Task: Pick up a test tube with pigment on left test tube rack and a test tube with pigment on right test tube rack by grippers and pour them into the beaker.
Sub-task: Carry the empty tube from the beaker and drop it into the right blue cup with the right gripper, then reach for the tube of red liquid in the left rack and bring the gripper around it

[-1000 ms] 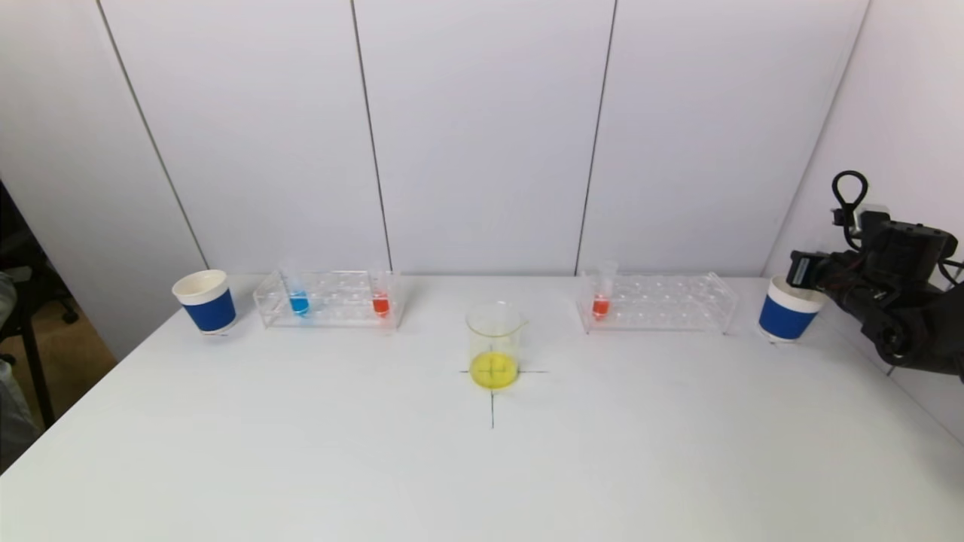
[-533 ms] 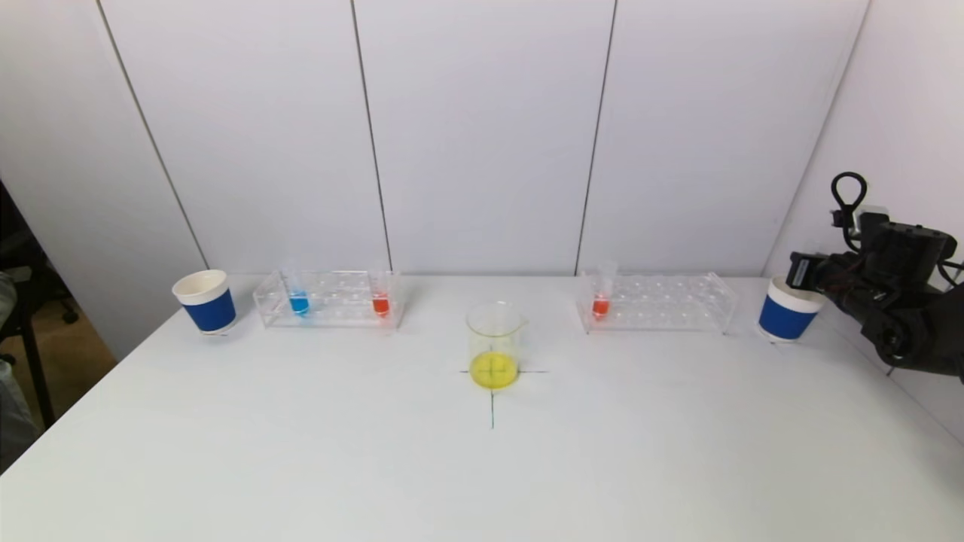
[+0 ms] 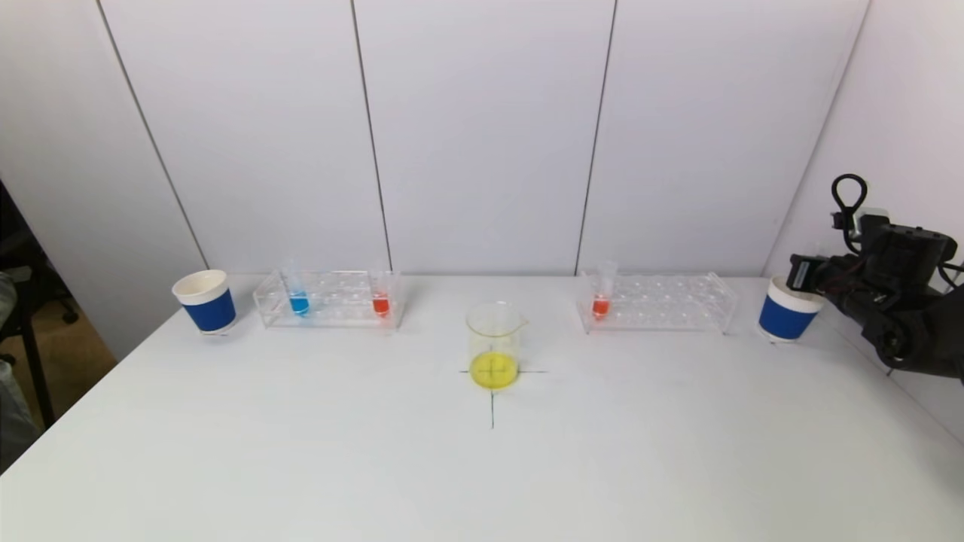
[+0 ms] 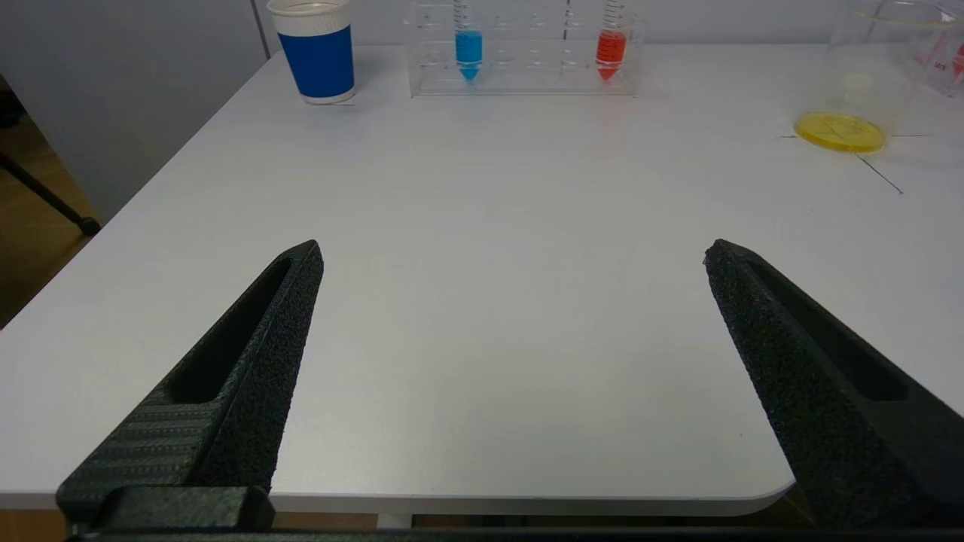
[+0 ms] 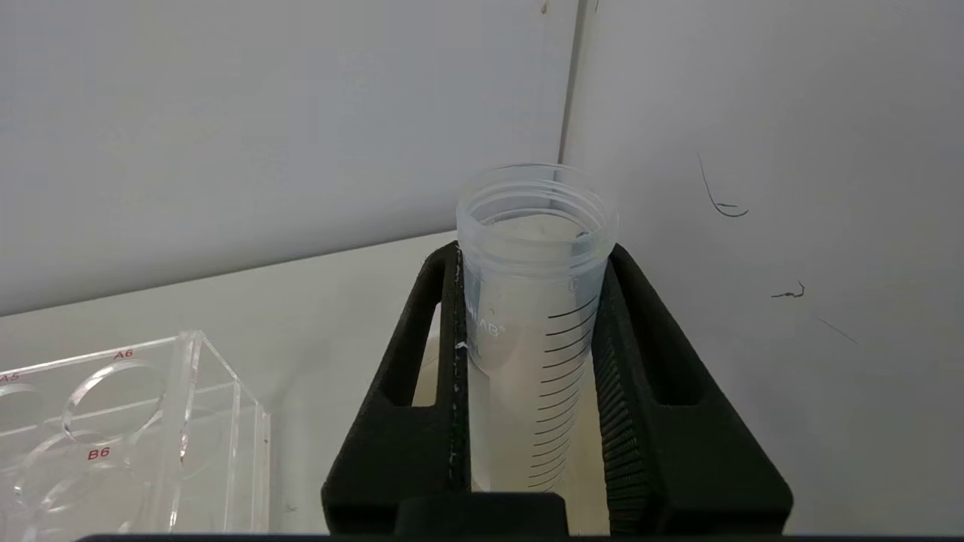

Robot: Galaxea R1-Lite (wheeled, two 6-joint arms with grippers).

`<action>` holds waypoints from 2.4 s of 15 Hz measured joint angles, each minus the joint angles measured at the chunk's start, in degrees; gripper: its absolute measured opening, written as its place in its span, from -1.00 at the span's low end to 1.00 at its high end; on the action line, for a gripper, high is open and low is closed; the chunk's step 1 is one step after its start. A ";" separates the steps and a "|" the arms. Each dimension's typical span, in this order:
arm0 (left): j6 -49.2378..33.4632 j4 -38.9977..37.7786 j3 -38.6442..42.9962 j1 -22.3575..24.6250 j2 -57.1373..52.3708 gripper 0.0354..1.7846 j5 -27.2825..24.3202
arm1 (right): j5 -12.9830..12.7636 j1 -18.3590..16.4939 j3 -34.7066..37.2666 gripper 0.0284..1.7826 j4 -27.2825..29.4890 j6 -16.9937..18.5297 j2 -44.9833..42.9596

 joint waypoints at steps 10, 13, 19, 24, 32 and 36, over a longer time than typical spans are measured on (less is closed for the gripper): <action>0.04 0.00 0.00 0.00 0.00 0.99 0.00 | -0.02 -0.26 0.13 0.92 0.00 0.00 -0.22; 0.00 -0.01 0.00 0.00 0.00 0.99 0.00 | 0.00 -0.24 0.96 0.99 -0.04 -0.02 -1.15; 0.01 0.00 0.00 0.00 0.00 0.99 0.02 | 0.11 1.29 8.53 0.99 -0.06 0.96 -9.64; 0.04 -0.01 0.00 0.00 0.00 0.99 0.02 | -0.32 6.83 20.75 0.99 -0.06 1.24 -24.09; 0.01 0.00 0.00 0.01 0.00 0.99 0.00 | -3.52 15.24 40.77 0.99 0.22 3.02 -49.23; 0.01 0.00 0.00 0.00 0.00 0.99 0.02 | -3.60 15.49 49.16 0.99 2.51 4.63 -63.20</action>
